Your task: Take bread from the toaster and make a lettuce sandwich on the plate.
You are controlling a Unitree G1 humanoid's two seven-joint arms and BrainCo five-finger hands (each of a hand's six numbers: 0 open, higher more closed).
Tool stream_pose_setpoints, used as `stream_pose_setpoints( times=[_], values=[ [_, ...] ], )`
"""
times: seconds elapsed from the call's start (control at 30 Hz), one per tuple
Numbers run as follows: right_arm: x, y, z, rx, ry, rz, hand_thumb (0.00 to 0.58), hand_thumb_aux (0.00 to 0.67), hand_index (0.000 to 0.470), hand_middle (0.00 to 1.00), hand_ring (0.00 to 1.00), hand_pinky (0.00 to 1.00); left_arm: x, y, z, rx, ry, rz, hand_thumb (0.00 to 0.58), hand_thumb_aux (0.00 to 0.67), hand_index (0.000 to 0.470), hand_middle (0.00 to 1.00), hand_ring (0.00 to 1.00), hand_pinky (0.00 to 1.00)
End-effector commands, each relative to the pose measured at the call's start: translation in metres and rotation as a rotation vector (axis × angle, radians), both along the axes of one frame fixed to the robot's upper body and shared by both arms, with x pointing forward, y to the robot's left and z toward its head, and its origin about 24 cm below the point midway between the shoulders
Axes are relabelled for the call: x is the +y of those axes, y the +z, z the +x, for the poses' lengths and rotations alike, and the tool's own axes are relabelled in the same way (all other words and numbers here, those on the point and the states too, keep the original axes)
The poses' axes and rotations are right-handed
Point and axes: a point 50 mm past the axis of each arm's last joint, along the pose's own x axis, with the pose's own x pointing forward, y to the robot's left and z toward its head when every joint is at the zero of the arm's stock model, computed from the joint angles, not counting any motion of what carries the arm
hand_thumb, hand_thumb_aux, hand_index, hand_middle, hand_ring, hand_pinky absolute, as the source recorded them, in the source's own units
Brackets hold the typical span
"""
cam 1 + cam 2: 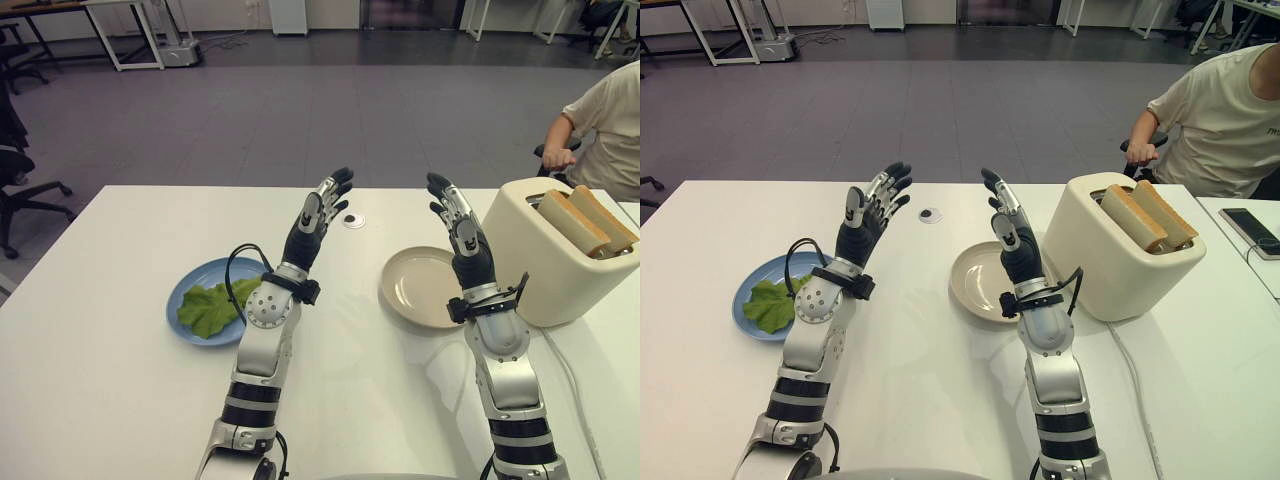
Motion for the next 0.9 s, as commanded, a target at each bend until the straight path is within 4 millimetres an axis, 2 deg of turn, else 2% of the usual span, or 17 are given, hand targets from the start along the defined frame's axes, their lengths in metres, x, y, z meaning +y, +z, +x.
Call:
stream_pose_setpoints(
  times=[0.03, 0.3, 0.37, 0.47, 0.53, 0.63, 0.73, 0.83, 0.9],
  values=[
    [-0.005, -0.004, 0.003, 0.036, -0.028, 0.003, 0.0, 0.0, 0.0, 0.0, 0.0, 0.0, 0.0, -0.013, 0.003, 0.058, 0.019, 0.051, 0.0, 0.0, 0.0, 0.0, 0.0, 0.0],
    [-0.003, -0.005, 0.002, 0.045, -0.02, -0.007, 0.0, 0.0, 0.0, 0.0, 0.0, 0.0, -0.004, -0.017, 0.002, 0.085, -0.015, 0.064, 0.0, 0.0, 0.0, 0.0, 0.0, 0.0],
    [-0.007, 0.0, 0.004, 0.02, -0.025, -0.047, 0.0, 0.0, 0.0, 0.0, 0.0, 0.0, -0.004, -0.017, 0.002, 0.086, -0.024, 0.064, 0.0, 0.0, 0.0, 0.0, 0.0, 0.0],
    [-0.026, 0.02, 0.013, -0.06, -0.077, -0.199, 0.0, 0.0, 0.0, 0.0, 0.0, 0.0, -0.005, -0.015, 0.003, 0.083, -0.037, 0.064, 0.0, 0.0, 0.0, 0.0, 0.0, 0.0],
    [-0.049, 0.038, 0.024, -0.102, -0.141, -0.342, 0.0, 0.0, 0.0, 0.0, 0.0, 0.0, -0.003, -0.014, 0.003, 0.079, -0.036, 0.064, 0.0, 0.0, 0.0, 0.0, 0.0, 0.0],
    [-0.106, 0.066, 0.043, -0.093, -0.322, -0.661, 0.0, 0.0, 0.0, 0.0, 0.0, 0.0, -0.002, -0.012, 0.002, 0.069, -0.054, 0.09, 0.0, 0.0, 0.0, 0.0, 0.0, 0.0],
    [-0.156, 0.072, 0.05, -0.033, -0.507, -1.04, 0.0, 0.0, 0.0, 0.0, 0.0, 0.0, -0.006, -0.013, 0.002, 0.072, -0.088, 0.101, 0.0, 0.0, 0.0, 0.0, 0.0, 0.0],
    [-0.19, 0.076, 0.053, 0.037, -0.632, -1.341, 0.0, 0.0, 0.0, 0.0, 0.0, 0.0, -0.005, -0.013, 0.002, 0.072, -0.094, 0.105, 0.0, 0.0, 0.0, 0.0, 0.0, 0.0],
    [-0.209, 0.075, 0.053, 0.092, -0.681, -1.469, 0.0, 0.0, 0.0, 0.0, 0.0, 0.0, -0.004, -0.013, 0.002, 0.073, -0.095, 0.106, 0.0, 0.0, 0.0, 0.0, 0.0, 0.0]
  ],
)
